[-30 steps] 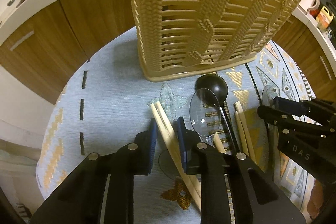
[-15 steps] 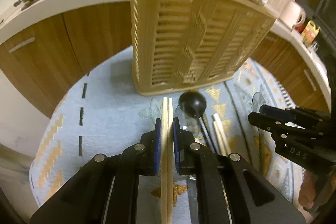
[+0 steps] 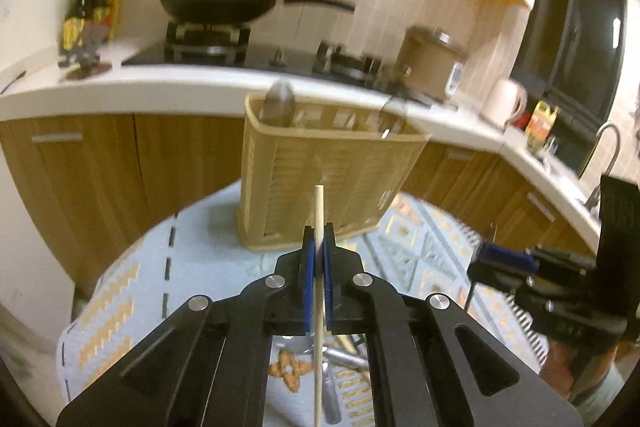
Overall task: Organize utensils
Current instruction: 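Lift the chopstick and spoon and carry both over the basket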
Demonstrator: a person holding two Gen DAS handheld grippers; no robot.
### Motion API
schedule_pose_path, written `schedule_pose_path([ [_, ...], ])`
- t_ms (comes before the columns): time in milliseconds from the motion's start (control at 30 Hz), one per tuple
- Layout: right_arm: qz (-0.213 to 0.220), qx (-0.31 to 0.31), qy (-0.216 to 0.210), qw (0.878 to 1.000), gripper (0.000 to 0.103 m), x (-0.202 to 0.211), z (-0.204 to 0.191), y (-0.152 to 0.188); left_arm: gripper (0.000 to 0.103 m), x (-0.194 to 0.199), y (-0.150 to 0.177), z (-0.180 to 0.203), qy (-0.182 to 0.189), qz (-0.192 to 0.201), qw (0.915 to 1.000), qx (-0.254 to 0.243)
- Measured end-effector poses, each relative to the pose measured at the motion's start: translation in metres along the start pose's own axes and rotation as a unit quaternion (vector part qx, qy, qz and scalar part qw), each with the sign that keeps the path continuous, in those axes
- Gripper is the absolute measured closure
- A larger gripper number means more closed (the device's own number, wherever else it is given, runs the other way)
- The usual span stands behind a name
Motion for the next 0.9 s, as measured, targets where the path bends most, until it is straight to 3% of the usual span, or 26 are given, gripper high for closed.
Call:
schedule_pose_path([
  [267,0.067,0.018,-0.035,0.997,0.074,0.024,-0.026,-0.025,0.101,0.032,-0.027,0.006,0.003,0.071,0.9975,0.004],
  [533,0.126,-0.002,-0.051,0.991,0.074,0.036,-0.027,-0.084,0.101,0.052,-0.083,0.004,-0.005,0.15,0.9885,-0.015],
  [733,0.184,-0.009,-0.018,0.983,0.074,0.036,-0.024,-0.139,0.101,0.045,-0.128,0.0,-0.025,0.205,0.978,-0.028],
  [900,0.22,-0.02,0.021,0.975,0.074,0.021,-0.01,-0.176,0.101,0.031,-0.146,-0.013,-0.062,0.231,0.9703,-0.035],
])
Point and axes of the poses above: each gripper's, at about its wrist camera, not at the fingertips, and x roughly against the way its jaws point, z to its right, y to its underside, the point moved 3 cm from there along -x, roughly the way its jaws point, and after that the axes turned 12 degrees about -x, right-handed, at the moved point
